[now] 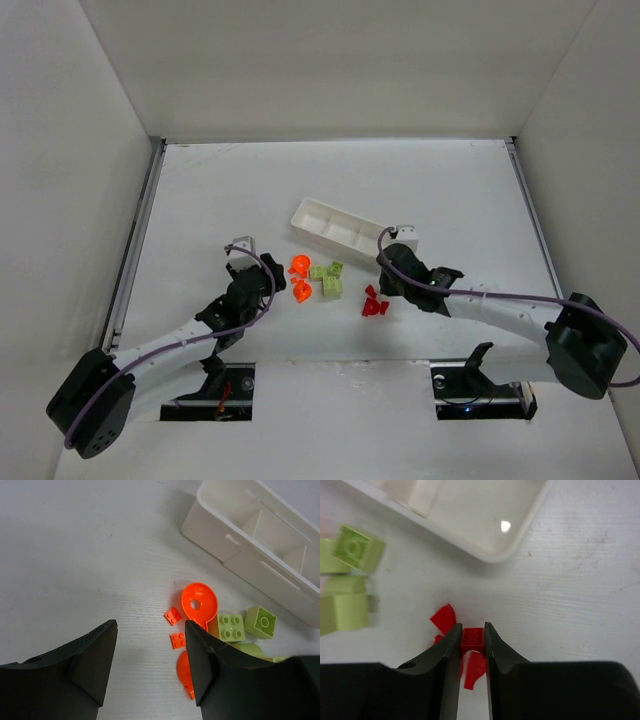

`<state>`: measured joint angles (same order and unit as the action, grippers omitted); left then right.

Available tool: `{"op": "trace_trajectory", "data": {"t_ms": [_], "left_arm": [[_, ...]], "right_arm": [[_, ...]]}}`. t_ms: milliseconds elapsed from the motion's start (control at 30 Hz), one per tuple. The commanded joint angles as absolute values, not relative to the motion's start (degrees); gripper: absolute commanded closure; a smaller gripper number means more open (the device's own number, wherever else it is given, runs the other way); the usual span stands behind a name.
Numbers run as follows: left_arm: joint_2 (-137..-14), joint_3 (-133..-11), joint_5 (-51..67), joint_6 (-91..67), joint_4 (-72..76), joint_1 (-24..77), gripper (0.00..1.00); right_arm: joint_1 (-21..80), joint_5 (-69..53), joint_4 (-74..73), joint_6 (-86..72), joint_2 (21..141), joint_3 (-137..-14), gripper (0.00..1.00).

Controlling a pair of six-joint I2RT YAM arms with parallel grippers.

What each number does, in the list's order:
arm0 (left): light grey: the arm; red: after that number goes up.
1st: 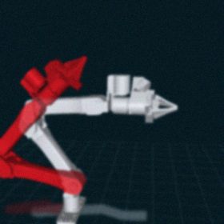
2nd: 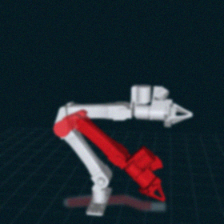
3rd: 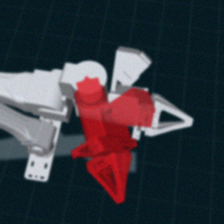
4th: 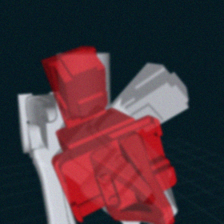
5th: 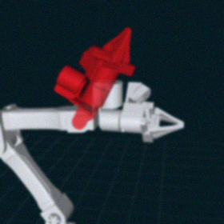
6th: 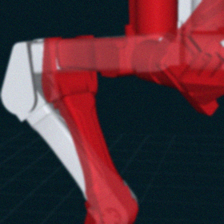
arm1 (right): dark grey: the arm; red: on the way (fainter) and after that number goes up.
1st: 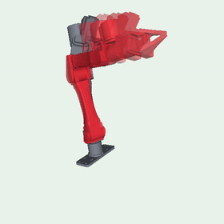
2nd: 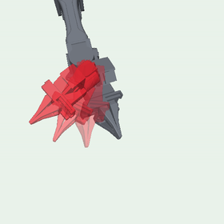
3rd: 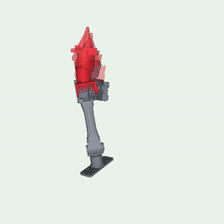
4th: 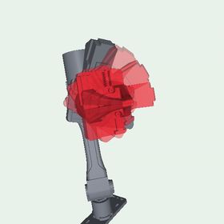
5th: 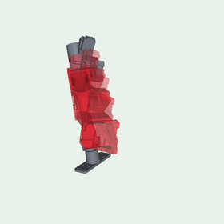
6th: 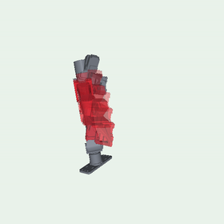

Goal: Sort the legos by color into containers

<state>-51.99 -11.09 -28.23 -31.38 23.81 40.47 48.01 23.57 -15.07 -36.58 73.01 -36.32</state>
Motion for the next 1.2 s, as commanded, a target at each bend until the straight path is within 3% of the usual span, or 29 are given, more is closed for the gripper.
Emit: {"op": "trace_trajectory", "data": {"t_ms": [0, 267, 567, 900, 1067, 1167], "left_arm": [[-52.12, -10.81, -26.99, -31.99, 26.19, 39.86, 0.46], [-54.49, -11.69, -26.46, -31.90, 26.28, 39.51, 0.45], [-56.51, -12.30, -26.46, -31.64, 26.72, 39.42, 0.46], [-59.85, -13.97, -27.07, -30.32, 26.98, 41.26, 0.50], [-61.96, -15.29, -28.39, -29.01, 26.98, 43.45, 0.55], [-62.49, -15.99, -29.00, -28.39, 26.72, 45.56, 0.59]], "right_arm": [[47.77, 25.05, -14.51, -33.67, 69.87, -43.14, 0.80], [42.59, 20.22, -3.09, -25.32, 84.97, -58.61, 0.79], [41.26, 19.07, 0.26, -23.64, 100.89, -69.43, 0.78], [41.00, 19.95, 3.69, -23.47, 100.73, -68.65, 0.53], [41.52, 19.95, 4.39, -23.64, 94.50, -62.51, 0.51], [44.42, 19.95, 6.06, -24.08, 88.53, -55.57, 0.61]]}}
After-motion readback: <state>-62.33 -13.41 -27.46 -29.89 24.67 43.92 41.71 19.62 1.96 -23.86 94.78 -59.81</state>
